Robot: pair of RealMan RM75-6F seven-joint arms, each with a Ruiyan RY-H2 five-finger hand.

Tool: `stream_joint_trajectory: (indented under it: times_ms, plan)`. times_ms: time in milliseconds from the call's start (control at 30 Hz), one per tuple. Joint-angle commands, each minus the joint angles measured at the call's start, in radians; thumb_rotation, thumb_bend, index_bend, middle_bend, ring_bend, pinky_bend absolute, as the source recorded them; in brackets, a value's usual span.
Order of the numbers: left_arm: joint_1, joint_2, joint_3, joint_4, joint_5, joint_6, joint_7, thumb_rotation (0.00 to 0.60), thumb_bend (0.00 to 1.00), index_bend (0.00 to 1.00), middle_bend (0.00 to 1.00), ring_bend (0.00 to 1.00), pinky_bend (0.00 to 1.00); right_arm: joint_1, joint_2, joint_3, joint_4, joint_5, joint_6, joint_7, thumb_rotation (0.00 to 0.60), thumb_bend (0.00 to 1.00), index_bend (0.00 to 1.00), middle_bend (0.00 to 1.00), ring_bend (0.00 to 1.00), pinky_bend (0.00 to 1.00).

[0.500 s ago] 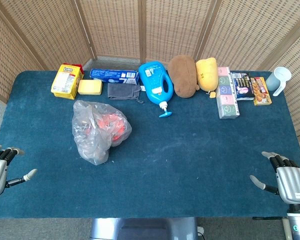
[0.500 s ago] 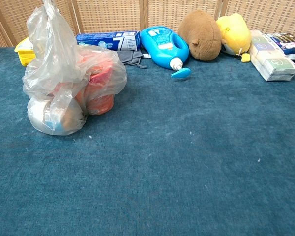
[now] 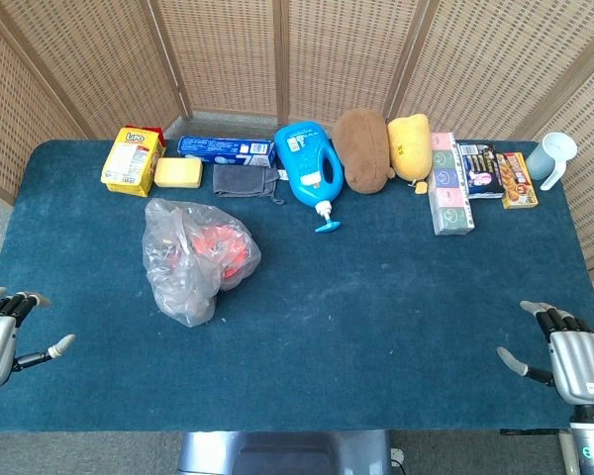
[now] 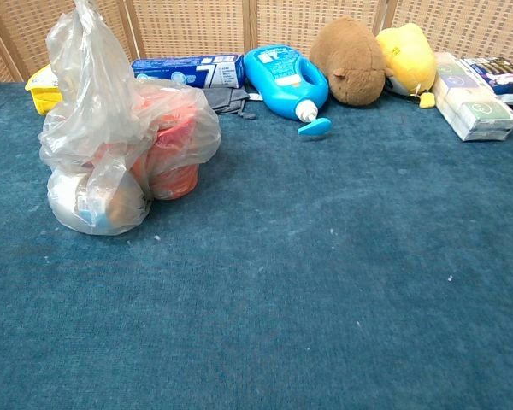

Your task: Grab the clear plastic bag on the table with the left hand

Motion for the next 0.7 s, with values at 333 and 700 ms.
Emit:
stream_joint_trajectory:
  times_ms: [333,700]
  plan:
    - [-0.050,0.085,-0.014,-0.092,0.001,-0.102,-0.268,0.000,0.08,0.36,0.36,0.37,0.21,-0.006,-0.007,-0.004,0.008,-0.005,0.004,0.014,0.000,0.20,0.23,0.30,0.34,0.39]
    - [-0.154,0.186,-0.051,-0.185,0.005,-0.276,-0.731,0.000,0.08,0.36,0.36,0.37,0.23,-0.007,0.002,0.001,0.003,0.005,0.002,0.013,0.000,0.20,0.23,0.30,0.34,0.39]
